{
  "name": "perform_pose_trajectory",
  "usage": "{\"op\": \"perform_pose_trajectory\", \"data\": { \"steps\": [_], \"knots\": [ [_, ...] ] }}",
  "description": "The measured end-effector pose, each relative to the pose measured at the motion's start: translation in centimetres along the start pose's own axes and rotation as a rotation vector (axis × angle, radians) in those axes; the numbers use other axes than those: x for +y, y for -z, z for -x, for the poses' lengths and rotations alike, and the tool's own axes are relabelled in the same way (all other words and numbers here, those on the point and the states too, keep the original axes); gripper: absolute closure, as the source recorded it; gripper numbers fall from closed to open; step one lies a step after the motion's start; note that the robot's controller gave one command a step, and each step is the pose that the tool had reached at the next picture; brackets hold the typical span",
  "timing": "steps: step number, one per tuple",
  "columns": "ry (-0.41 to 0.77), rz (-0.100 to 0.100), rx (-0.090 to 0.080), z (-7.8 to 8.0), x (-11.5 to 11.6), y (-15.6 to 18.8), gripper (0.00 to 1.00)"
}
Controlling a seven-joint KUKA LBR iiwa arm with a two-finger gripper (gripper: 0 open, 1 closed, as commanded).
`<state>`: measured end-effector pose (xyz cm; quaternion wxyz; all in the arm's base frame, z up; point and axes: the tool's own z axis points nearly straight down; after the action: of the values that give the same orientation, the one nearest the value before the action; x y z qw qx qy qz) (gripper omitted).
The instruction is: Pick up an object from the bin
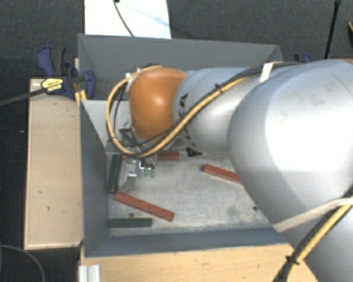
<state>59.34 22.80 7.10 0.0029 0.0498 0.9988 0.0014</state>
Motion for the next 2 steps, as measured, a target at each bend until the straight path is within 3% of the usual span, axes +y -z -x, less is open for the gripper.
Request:
{"op": "perform_pose_trajectory", "data": {
  "steps": [2],
  "knots": [
    [0.310,0.002,-0.004,-0.47,2.43,0.02,0.00]
  ]
}}
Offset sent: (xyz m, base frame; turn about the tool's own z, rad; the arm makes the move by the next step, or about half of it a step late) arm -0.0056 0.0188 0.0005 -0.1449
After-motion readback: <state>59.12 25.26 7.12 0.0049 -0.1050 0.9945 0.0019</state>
